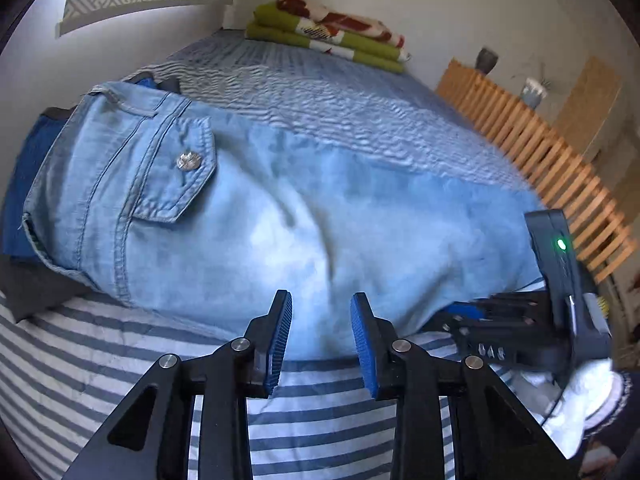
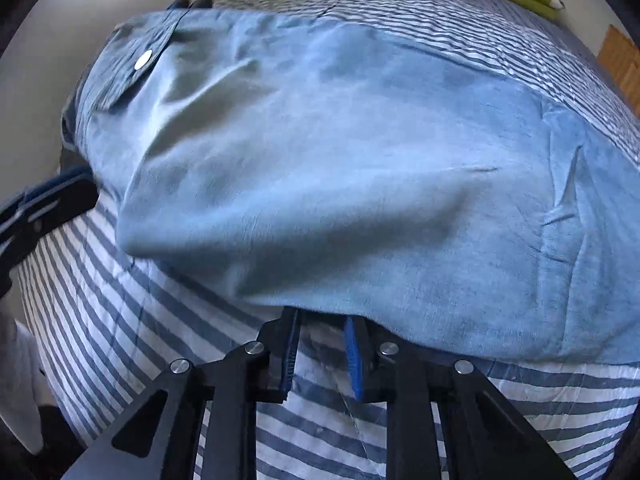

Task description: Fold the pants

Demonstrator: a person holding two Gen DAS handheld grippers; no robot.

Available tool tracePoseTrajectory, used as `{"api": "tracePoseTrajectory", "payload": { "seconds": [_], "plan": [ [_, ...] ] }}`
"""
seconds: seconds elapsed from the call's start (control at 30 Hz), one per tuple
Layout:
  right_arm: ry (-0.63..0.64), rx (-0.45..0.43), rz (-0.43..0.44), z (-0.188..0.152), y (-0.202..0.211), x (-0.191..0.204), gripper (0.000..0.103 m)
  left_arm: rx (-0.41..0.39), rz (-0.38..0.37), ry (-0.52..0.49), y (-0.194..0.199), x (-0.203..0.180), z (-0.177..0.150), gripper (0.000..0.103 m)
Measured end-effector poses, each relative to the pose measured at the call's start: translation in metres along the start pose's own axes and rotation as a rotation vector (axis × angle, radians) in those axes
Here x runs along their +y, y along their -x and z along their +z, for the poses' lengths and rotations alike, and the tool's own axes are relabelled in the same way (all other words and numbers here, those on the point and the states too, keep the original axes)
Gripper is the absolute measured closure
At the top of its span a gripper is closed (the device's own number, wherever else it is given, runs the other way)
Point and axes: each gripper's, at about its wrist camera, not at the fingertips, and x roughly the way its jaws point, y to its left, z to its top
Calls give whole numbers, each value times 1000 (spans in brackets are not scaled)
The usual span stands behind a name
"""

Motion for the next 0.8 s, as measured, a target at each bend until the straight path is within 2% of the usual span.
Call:
{"api": "tracePoseTrajectory", "payload": {
  "seconds": [0.07, 0.13, 0.2, 0.27, 0.33, 0.37, 0.4, 0.47, 0.5, 0.53, 0.57, 0.63, 0.77, 0.8],
  "plan": [
    [-74, -23, 50, 10, 10, -11, 86, 10, 42, -44, 1, -7, -2, 59],
    [-103, -45, 65, 20, 18, -16, 85, 25, 30, -102, 5, -17, -7, 53],
    [-114, -47, 72, 26, 19, -18, 85, 41, 30, -172, 0, -35, -14, 52],
    [-127, -46, 78, 33, 19, -20, 85, 48, 62, -246, -7, -50, -16, 52],
    [-142, -42, 94, 41, 16, -20, 85, 67, 84, -280, -18, -57, -16, 52],
    [-154, -39, 108, 43, 19, -25, 85, 78, 105, -297, -25, -59, -16, 52],
    [-162, -37, 116, 44, 18, -28, 85, 86, 157, -317, -35, -59, -15, 52],
    [-162, -34, 112, 49, 14, -30, 85, 108, 198, -285, -49, -49, -10, 52],
    [-163, -31, 114, 50, 14, -33, 85, 118, 175, -242, -55, -41, -5, 62],
    [-167, -28, 119, 47, 15, -34, 85, 119, 143, -202, -56, -33, -1, 79],
    [-170, -26, 125, 47, 14, -34, 85, 120, 101, -156, -57, -25, 4, 85],
    [-172, -26, 144, 46, 12, -35, 85, 103, 46, -78, -54, -12, 12, 90],
    [-112, -42, 199, 36, 9, -27, 85, 91, -7, -6, -51, 2, 21, 92],
    [-85, -43, 203, 33, 7, -22, 81, 92, -17, 8, -54, 4, 23, 93]
  ]
}}
